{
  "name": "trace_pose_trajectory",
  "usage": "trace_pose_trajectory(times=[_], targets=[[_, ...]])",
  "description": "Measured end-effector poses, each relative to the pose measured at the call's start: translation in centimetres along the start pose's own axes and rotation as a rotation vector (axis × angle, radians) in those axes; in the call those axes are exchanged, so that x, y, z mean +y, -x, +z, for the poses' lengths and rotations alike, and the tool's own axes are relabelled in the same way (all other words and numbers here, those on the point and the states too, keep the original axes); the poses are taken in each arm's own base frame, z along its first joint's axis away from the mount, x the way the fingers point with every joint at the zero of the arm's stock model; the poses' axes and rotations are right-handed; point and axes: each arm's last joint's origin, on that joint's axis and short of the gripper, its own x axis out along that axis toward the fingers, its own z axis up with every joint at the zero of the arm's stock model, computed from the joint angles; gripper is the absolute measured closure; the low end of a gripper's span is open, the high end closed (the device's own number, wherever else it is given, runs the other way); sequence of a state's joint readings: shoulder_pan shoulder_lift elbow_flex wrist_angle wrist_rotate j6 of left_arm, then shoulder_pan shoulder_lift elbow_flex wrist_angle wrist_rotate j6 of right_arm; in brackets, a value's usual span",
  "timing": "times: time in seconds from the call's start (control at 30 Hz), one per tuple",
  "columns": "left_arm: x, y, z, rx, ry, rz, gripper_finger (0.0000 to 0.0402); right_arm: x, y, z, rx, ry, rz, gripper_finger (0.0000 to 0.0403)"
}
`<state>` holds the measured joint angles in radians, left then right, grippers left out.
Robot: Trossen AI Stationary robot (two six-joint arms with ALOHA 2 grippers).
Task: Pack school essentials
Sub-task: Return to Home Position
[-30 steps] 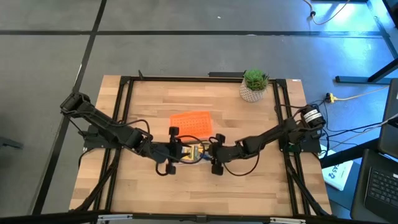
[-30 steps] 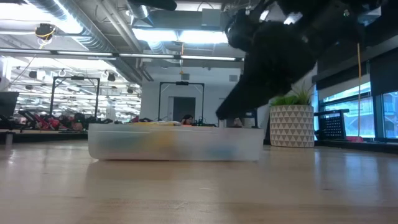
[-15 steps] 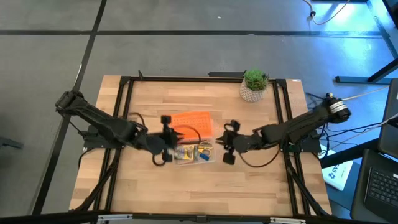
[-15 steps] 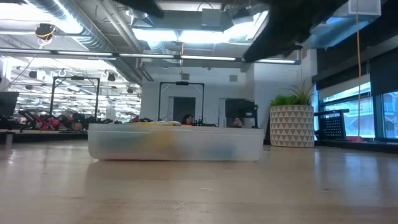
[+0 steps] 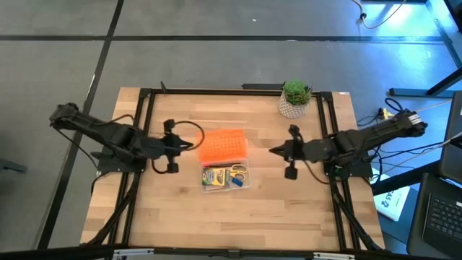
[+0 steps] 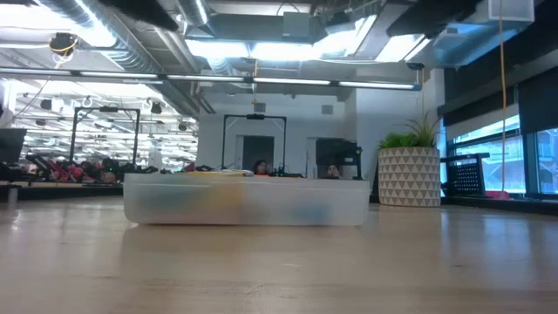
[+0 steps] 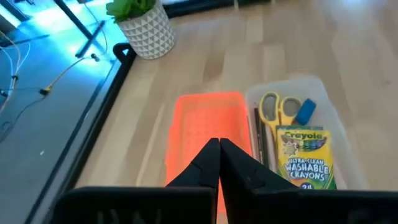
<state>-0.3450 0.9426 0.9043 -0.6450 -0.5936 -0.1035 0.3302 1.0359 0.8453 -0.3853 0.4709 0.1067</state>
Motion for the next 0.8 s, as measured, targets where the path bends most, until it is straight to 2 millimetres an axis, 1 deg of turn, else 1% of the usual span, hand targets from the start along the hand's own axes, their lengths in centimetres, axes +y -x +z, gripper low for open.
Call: trace_pose_trajectory(times=[0.17,0.33,0.53,0.67,0.8], targets=[[0.6,0.6,-3.1,-0.195,0.120,-0.058,0.0401,-0.9,1.7,-1.9,-0.066,-0.078,0.051,0.0395],[1.5,1.4,-6.1,-0.314,0.174,-0.064,0.0401,-1.8,3.3,-3.4,-0.158,-0.119,0.102,0.0399],[2.7,2.7,-8.7,-0.435,0.259,-0.076,0.0401,-2.8,5.0,-4.9,-0.312,-0.164,0.132,0.0399],[3.1,3.2,-10.2,-0.495,0.298,-0.081,0.0401,-3.0,5.4,-6.4,-0.404,-0.174,0.175,0.0400],[3.3,3.1,-11.9,-0.535,0.323,-0.085,0.0401,-3.2,5.4,-8.4,-0.462,-0.193,0.180,0.0399]])
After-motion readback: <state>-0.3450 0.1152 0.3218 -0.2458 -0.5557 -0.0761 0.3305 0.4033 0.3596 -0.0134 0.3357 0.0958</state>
